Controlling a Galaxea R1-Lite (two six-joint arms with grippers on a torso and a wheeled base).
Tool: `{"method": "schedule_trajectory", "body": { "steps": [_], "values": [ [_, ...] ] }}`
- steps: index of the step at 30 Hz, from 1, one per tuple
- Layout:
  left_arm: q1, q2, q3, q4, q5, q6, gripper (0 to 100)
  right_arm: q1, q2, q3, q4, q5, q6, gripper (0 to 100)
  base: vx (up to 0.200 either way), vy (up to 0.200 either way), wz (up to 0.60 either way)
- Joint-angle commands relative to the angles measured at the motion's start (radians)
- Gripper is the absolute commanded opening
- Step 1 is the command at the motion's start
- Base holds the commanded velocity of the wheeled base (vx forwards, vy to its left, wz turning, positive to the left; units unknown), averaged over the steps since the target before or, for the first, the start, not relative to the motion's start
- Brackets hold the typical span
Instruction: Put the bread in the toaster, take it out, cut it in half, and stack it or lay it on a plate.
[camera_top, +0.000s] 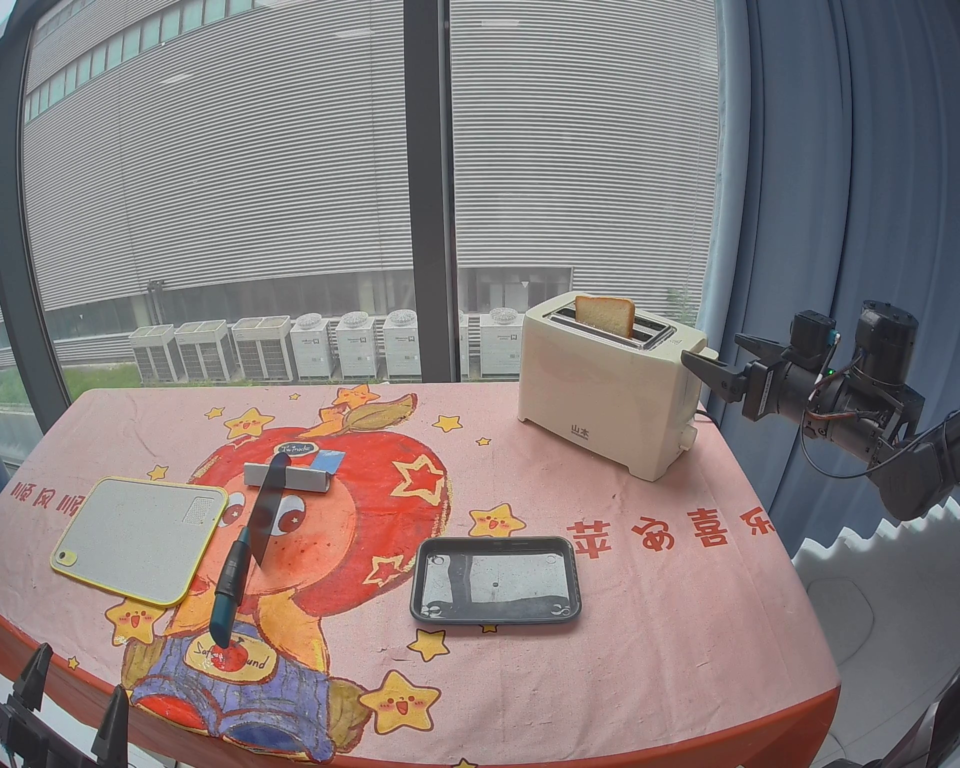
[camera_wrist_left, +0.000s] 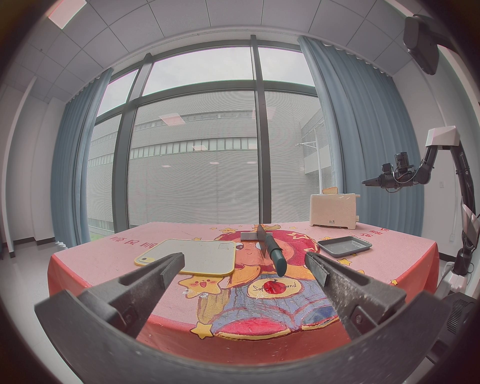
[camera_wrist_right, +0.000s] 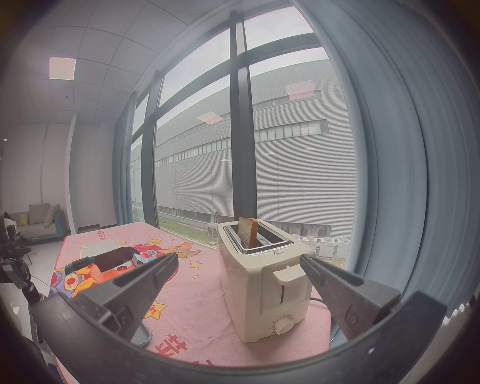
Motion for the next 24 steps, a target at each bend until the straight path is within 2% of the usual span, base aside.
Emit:
{"method": "schedule_trajectory", "body": {
  "steps": [1, 6, 16, 19, 24],
  "values": [
    [0.0, -0.016, 0.016, 0.0, 0.0, 0.0, 100, 0.002, 0.018, -0.045, 0.035, 0.007, -0.001, 100, 0.0, 0.0, 0.0],
    [0.0, -0.016, 0.016, 0.0, 0.0, 0.0, 100, -0.007, 0.034, -0.125, 0.099, 0.016, -0.001, 100, 0.0, 0.0, 0.0],
    [0.0, -0.016, 0.016, 0.0, 0.0, 0.0, 100, 0.005, 0.071, -0.324, 0.314, 0.027, -0.017, 100, 0.0, 0.0, 0.0],
    [0.0, -0.016, 0.016, 0.0, 0.0, 0.0, 100, 0.005, 0.09, -0.358, 0.345, 0.049, -0.02, 100, 0.0, 0.0, 0.0],
    [0.0, -0.016, 0.016, 0.0, 0.0, 0.0, 100, 0.01, 0.143, -0.409, 0.359, 0.05, -0.024, 100, 0.0, 0.0, 0.0]
  ]
}}
